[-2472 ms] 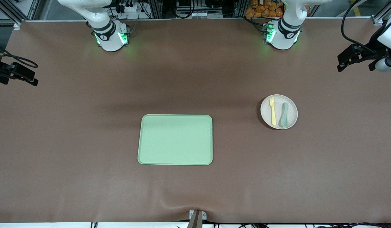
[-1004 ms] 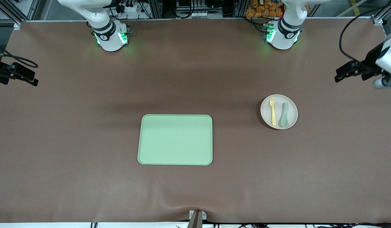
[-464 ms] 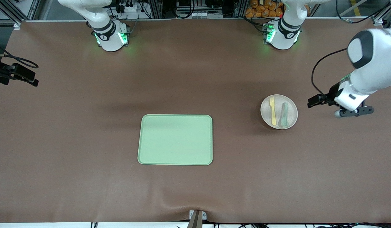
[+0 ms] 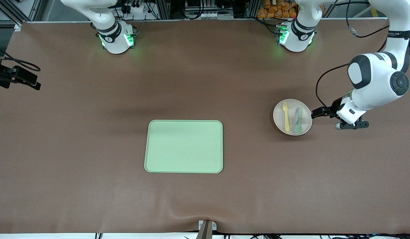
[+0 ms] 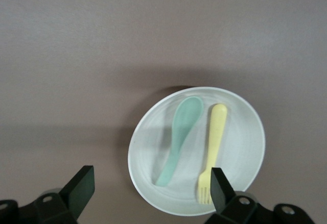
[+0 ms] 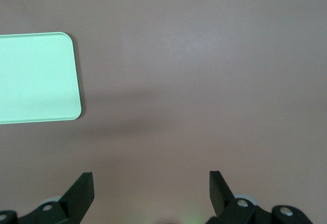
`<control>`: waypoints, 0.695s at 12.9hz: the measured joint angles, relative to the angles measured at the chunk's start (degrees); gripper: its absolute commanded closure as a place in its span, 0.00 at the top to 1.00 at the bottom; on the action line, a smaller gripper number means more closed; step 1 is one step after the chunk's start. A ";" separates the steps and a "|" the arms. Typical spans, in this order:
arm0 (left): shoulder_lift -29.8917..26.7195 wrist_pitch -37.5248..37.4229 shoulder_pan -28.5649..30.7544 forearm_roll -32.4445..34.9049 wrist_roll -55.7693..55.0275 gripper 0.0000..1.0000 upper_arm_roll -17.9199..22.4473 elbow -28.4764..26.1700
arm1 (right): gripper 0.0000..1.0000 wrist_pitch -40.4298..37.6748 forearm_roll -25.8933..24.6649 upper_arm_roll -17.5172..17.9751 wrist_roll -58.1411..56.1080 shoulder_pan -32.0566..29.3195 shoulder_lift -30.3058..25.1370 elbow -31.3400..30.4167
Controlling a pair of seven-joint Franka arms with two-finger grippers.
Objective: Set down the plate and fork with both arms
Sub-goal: 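Grasp the white plate's rim with the left gripper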
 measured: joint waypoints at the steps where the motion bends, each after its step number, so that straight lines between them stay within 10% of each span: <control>1: 1.58 0.42 1.56 -2.64 4.77 0.85 0.04 -0.11 | 1.00 -0.08 0.00 0.00 0.00 0.00 0.00 0.00; 9: 8.68 4.62 3.28 -7.37 13.56 0.55 -0.04 -0.44 | 1.00 -0.16 0.00 0.00 0.00 0.00 0.00 0.00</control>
